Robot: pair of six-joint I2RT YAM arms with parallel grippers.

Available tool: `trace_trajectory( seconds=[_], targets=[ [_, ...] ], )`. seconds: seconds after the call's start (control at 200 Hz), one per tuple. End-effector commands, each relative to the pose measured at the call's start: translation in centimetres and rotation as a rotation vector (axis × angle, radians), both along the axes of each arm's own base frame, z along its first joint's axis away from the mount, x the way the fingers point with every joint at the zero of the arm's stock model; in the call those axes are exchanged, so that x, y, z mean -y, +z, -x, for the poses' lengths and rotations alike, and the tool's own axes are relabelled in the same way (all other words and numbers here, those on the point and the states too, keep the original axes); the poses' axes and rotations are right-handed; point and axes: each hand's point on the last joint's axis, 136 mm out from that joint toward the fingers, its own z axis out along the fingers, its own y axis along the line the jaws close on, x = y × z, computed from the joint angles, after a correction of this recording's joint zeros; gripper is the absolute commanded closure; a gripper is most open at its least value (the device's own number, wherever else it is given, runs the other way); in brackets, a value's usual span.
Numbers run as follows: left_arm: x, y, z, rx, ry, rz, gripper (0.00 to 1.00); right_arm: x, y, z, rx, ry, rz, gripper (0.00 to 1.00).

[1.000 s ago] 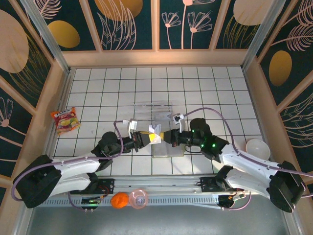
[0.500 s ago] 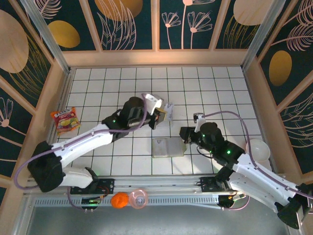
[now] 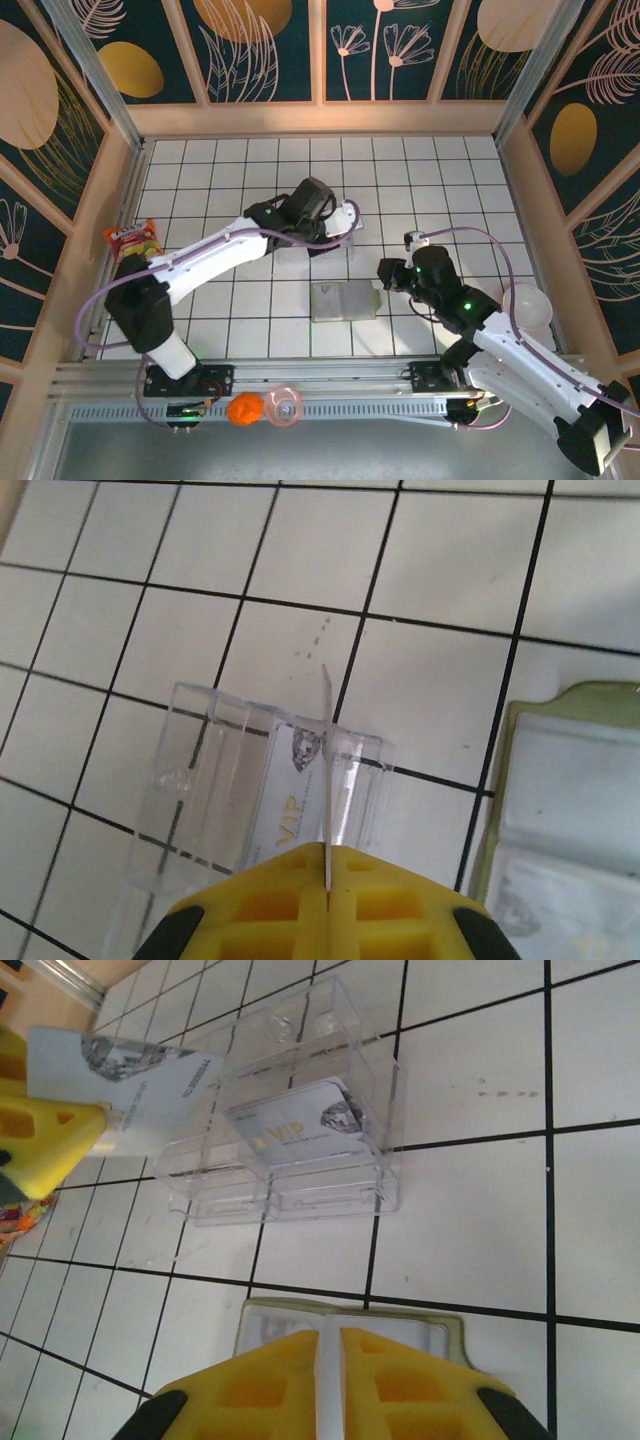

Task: Take the credit cards out of the card holder

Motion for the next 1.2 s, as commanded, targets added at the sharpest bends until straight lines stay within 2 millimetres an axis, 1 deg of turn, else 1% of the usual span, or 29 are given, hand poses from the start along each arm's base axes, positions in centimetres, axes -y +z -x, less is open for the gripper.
trace_trajectory(
  seconds=[0.0, 0.05, 0.13, 0.26, 0.32, 0.455, 0.601, 0.791, 0.811, 0.831, 1.196],
  targets=[
    [-0.4, -3.0, 0.2, -0.029, -0.123, -0.17, 1.0, 0.2, -1.0, 0.1, -0.022, 0.017, 0.012, 0.87],
    [-0.3, -3.5, -0.4, -0.007, -0.131, -0.187, 1.0, 0.2, -0.9, 0.0, -0.022, 0.021, 0.008, 0.87],
    [-0.1, -3.4, -1.2, 0.0, -0.141, -0.174, 1.0, 0.4, -0.9, -0.2, -0.024, 0.014, 0.008, 0.87],
    [0.2, -3.8, -1.2, -0.004, -0.179, -0.182, 1.0, 0.8, -0.8, -0.5, -0.028, 0.006, 0.009, 0.87],
    [0.2, -4.4, -1.1, -0.002, -0.197, -0.191, 1.0, 0.9, -0.8, -0.6, -0.031, 0.002, 0.01, 0.87],
    [-0.4, -5.9, -1.9, -0.001, -0.19, -0.23, 1.0, 1.2, -0.9, -0.9, -0.041, -0.006, 0.007, 0.87],
    [-0.6, -6.9, -2.5, -0.009, -0.189, -0.251, 1.0, 0.9, -1.1, -0.9, -0.052, 0.007, 0.003, 0.88],
    [-1.1, -7.3, -3.3, 0.001, -0.178, -0.27, 1.0, 0.5, -1.0, -1.0, -0.056, 0.022, -0.004, 0.88],
    [-1.1, -7.2, -3.3, 0.003, -0.178, -0.268, 1.0, 1.1, -1.1, -1.4, -0.058, -0.001, -0.004, 0.88],
    [-1.1, -7.2, -3.3, 0.002, -0.177, -0.269, 1.0, 1.2, -1.1, -1.5, -0.059, -0.005, -0.005, 0.88],
    [-1.4, -8.2, -3.7, 0.006, -0.165, -0.288, 1.0, 1.1, -1.2, -1.5, -0.066, 0.0, -0.013, 0.88]
  ],
)
